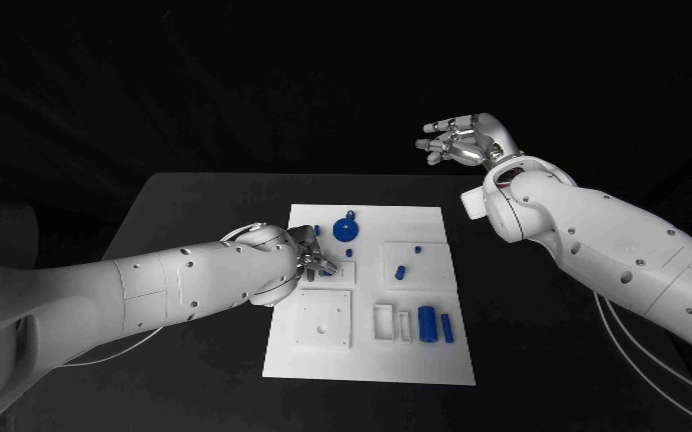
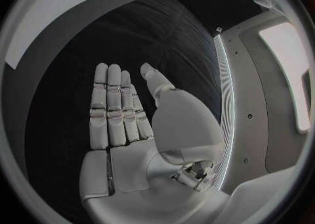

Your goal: Assemble the parts on the task board

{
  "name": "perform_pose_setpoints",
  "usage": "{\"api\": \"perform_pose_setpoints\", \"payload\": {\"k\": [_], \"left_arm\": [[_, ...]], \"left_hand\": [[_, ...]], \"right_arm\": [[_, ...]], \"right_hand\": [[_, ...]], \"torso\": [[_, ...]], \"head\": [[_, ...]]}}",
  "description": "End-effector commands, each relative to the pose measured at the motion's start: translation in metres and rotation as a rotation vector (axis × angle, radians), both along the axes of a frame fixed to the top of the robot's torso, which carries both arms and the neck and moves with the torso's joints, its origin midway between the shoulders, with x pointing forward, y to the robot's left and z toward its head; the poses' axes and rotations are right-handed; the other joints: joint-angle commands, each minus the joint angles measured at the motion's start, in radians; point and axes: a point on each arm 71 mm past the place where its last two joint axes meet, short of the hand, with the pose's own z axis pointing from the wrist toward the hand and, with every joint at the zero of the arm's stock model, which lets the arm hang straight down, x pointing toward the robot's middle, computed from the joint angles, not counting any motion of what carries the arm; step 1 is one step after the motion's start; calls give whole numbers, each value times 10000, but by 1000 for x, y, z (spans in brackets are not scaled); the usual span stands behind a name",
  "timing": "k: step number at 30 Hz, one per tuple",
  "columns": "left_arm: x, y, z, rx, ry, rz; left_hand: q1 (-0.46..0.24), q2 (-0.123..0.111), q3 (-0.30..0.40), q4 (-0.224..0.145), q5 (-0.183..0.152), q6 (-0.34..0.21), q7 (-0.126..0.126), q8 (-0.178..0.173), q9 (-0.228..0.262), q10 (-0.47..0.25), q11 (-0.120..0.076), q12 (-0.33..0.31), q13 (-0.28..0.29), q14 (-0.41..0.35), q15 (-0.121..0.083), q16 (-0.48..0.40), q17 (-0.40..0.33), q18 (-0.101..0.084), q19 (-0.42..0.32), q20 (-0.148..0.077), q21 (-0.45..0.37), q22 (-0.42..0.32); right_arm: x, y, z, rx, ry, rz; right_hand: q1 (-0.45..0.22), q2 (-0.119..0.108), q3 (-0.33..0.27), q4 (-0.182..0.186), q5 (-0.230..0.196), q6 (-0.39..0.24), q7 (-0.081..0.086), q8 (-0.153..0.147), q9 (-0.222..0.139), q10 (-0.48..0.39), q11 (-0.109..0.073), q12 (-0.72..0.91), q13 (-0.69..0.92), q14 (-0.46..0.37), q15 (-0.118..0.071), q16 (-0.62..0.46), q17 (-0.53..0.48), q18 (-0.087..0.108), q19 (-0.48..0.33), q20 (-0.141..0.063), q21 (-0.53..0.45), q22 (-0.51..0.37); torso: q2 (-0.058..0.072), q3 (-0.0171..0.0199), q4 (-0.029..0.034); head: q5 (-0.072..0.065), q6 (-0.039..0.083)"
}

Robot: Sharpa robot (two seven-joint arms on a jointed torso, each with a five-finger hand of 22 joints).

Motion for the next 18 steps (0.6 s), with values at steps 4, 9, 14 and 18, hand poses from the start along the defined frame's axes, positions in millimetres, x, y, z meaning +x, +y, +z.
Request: {"api": "perform_pose_setpoints", "payload": {"k": [4,9,14,18], "left_arm": [[-1,-7,-2,-46,211,-162],[0,-9,-3,17,330,-212],[0,-10,-4,93,480,-271],[1,-11,-4,131,549,-311]], "left_hand": [[-37,60,1673,-1582,-29,126,-36,7,6,126,-83,4,9,62,-17,-36,10,7,94,-14,-53,29],[-48,66,1683,-1612,-57,134,-41,-5,44,150,-83,-5,4,89,-16,-45,15,4,133,-13,-128,101],[-61,76,1674,-1612,-97,185,-50,-11,33,175,-76,-6,3,105,-8,-27,58,11,153,3,-168,153],[-70,78,1657,-1604,-129,224,-62,0,32,197,-78,-1,6,125,-6,-9,97,18,167,11,-210,193]], "right_arm": [[0,2,0,-73,43,168],[0,2,-1,-75,81,178],[0,2,-2,-78,111,185],[1,3,-2,-78,138,196]], "right_hand": [[-29,63,-28,14,51,-22,23,-9,9,-50,58,-53,-14,-59,15,16,-23,-75,-82,42,21,-46],[-24,62,-25,11,53,-25,23,-9,9,-52,59,-54,-14,-64,16,13,-27,-75,-86,44,22,-54],[-16,60,-19,6,53,-12,25,-7,10,-61,64,-60,-15,-73,21,8,-36,-75,-97,47,28,-73],[-12,59,-14,3,56,-40,28,-12,7,-62,66,-63,-14,-81,25,4,-46,-75,-111,52,35,-96]], "torso": [[5,4,-1],[2,1,-1],[2,-4,7],[3,-2,4]], "head": [[-3,8],[-16,-7],[-22,-10],[-24,-14]]}}
